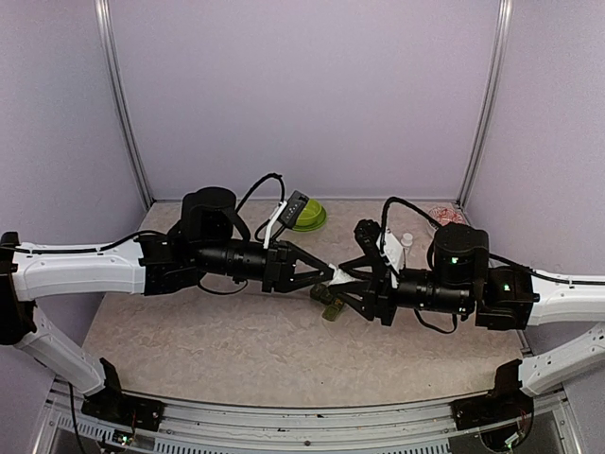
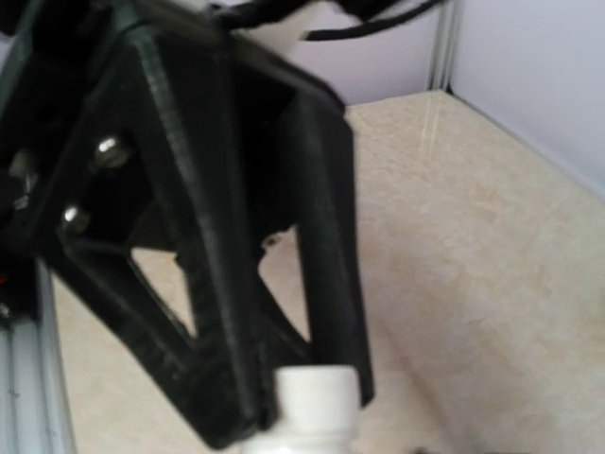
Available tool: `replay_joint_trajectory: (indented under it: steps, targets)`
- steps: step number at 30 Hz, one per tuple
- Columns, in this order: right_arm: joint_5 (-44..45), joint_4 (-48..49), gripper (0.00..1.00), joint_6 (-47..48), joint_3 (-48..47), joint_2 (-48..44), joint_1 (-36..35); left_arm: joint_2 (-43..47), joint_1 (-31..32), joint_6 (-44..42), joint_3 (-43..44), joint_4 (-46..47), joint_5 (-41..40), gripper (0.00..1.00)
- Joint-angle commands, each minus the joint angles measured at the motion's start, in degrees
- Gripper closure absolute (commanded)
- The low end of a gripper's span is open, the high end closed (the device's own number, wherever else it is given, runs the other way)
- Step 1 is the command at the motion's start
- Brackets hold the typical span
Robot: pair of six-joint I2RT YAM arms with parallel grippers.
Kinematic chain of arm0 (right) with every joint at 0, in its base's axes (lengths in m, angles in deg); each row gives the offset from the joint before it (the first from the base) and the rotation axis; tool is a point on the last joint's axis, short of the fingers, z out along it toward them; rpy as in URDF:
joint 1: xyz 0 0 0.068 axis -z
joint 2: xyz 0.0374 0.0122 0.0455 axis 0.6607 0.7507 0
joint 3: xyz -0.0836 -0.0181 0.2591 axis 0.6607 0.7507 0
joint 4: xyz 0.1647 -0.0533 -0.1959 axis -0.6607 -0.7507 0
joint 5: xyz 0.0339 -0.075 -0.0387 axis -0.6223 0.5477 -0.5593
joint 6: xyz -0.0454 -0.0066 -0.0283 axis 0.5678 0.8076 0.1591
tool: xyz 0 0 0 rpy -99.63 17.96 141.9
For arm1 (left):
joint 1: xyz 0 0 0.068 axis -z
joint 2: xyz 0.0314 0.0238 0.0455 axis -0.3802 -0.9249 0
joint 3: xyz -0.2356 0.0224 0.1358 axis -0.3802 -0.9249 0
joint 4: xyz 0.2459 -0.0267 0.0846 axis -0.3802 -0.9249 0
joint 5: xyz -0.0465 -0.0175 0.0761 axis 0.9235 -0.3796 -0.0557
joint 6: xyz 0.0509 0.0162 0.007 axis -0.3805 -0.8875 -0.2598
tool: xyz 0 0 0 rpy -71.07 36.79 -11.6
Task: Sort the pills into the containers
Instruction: Pass from the right arm to the left
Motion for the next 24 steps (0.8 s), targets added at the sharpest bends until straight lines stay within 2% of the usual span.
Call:
replay_joint_trajectory:
  steps: [1,5,8,16,24]
  targets:
    - [1.8,1.0,0.4,0.0,0.1,-1.5,0.2,0.2,-0.9,-0.4,1.4,-0.1,-1.7,0.89]
    - [4.6,0.8,0.11,-0.3,1.0,-3.5,0.3,0.5,-2.4,-1.4,1.3,-2.9,-5.7,0.89]
    - [6.7,0.4,0.01,-0.3,1.7,-5.3,0.7,0.4,-3.9,-2.7,1.8,-6.6,-10.6,0.89]
    - [12.2,-1.7,0.0,-1.1,4.5,-8.1,3.6,-1.9,-10.1,-4.1,4.2,-17.0,-25.5,0.86]
    - [15.5,-2.5,0.0,-1.9,8.9,-9.8,7.3,-6.9,-16.2,-4.8,5.9,-21.3,-32.2,0.87]
